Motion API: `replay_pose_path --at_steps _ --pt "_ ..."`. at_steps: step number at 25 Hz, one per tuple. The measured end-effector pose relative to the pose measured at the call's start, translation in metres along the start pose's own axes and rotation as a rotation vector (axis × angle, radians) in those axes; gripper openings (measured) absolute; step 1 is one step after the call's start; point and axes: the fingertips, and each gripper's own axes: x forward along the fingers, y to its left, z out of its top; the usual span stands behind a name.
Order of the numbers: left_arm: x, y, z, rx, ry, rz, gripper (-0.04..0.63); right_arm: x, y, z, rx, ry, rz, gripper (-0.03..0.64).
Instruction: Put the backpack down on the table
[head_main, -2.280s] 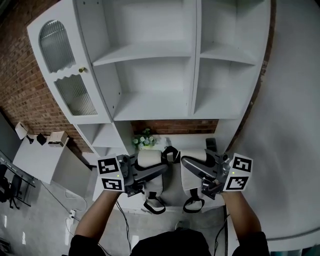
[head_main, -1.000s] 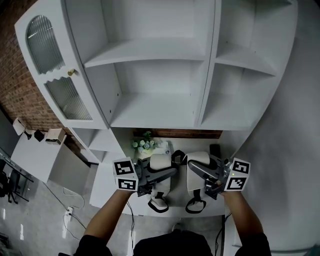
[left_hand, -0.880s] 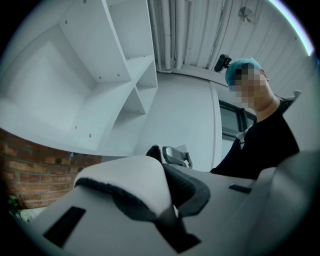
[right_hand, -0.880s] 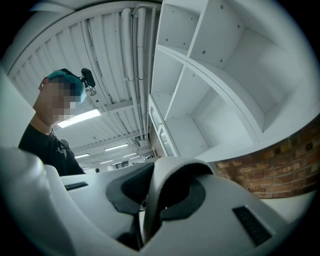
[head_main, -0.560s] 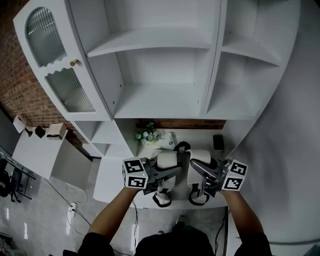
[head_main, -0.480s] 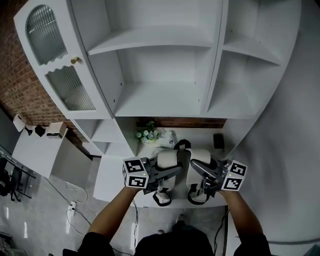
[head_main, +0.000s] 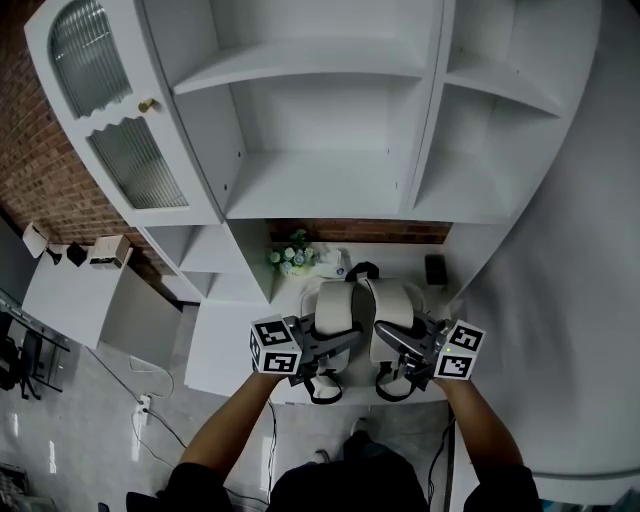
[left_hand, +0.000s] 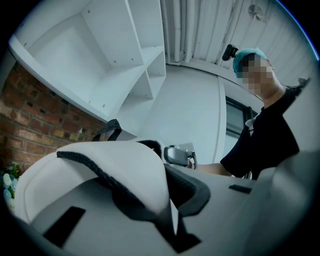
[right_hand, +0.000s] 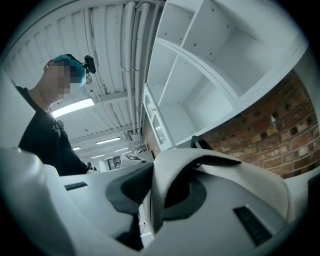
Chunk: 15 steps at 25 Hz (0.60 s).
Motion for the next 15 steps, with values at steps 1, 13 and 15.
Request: replay_pose_path --at_steps 1,13,15 --pt "0.001 0.001 -0.003 0.006 -0.008 0.003 0.052 -0.001 -0.001 -0.006 0.005 0.008 0.001 0.067" --pt "0.014 0.022 -0.066 -0.105 0.013 0.027 0.054 -0.006 -0.027 -0.077 0.121 0.079 -0.021 0.067" --pt "0.015 0.028 -0.073 -0.112 0.021 0.046 0.054 -0.006 -0.033 -0.087 0.12 0.101 -0.028 0.067"
